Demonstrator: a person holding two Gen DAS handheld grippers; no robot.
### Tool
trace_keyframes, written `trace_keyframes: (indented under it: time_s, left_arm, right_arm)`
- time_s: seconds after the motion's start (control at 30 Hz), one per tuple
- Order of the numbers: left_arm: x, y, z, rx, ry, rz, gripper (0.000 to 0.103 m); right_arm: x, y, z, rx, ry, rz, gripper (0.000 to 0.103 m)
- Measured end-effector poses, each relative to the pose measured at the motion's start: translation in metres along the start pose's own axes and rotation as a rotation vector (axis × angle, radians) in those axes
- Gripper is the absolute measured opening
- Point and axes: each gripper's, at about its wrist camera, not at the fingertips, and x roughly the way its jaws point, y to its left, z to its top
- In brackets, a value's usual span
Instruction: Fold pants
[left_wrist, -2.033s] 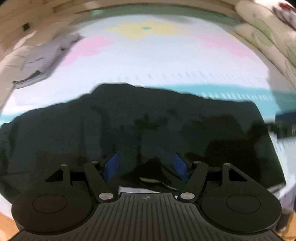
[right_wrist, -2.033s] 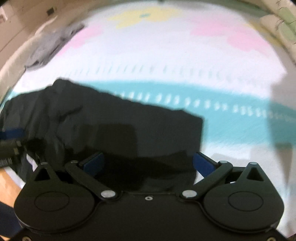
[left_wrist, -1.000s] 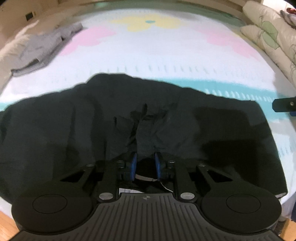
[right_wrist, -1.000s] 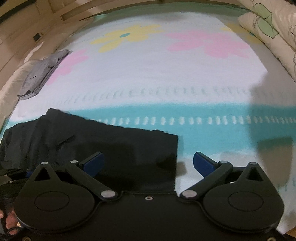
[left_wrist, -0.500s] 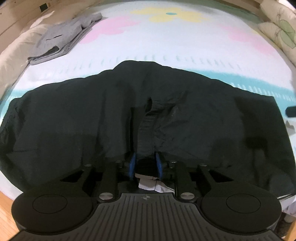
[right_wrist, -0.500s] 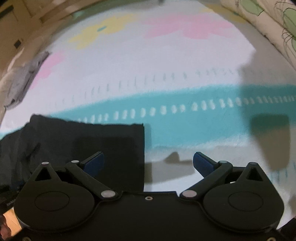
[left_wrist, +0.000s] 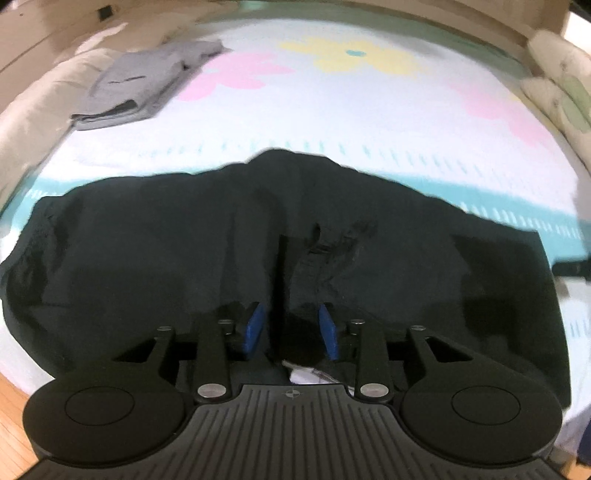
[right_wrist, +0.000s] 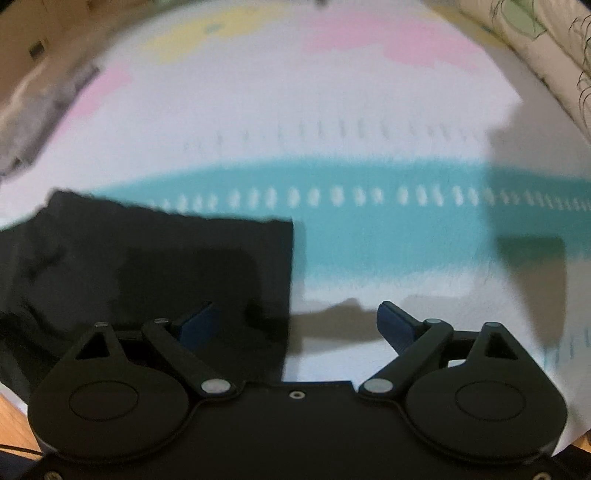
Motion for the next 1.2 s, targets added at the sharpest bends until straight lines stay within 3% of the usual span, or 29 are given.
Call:
trace_keyframes:
  time_s: [0.1,0.17,0.37,0.53,0.67,0.9,1.03,1.2]
  left_arm:
    - [0.005,-0.003,-0.002,0.045,0.051,-0.049,0.034]
    - [0.005,-0.004,-0.003,0.048,0.055,-0.042,0.034]
    - [-0.016,0.008,0.011,-0.035,-0.061,-0.113,0.034]
    - [-0.005,-0.012,0.027,-0.016,-0.085,-0.047,0.039]
    - [0.023,-0.026,0.043,0.005,-0.064,0.068,0.039]
    - [0.059,-0.015,0.044,-0.091,0.082,0.049,0.041]
    - [0.055,-0.016,0.041,-0.073,0.064,0.053,0.044]
    - [0.035,-0.015,0.038,-0.059,0.001,0.016,0.044]
  right_arm:
    - [-0.010,0.004,0.000,-0.012,-0.033,0.009,0.094]
    - [-0.009,0.010,0.000,-0.031,-0.035,0.014,0.094]
    - [-0.005,0.030,-0.007,-0.106,-0.004,0.072,0.094]
    - [-0.003,0.047,-0.012,-0.154,0.011,0.102,0.094]
    - [0.004,0.054,-0.017,-0.179,0.039,0.108,0.094]
    - [0.024,0.062,-0.025,-0.219,0.105,0.076,0.095]
    - [0.030,0.070,-0.029,-0.288,0.106,0.029,0.100]
    - [0.025,0.070,-0.028,-0.282,0.093,0.038,0.099]
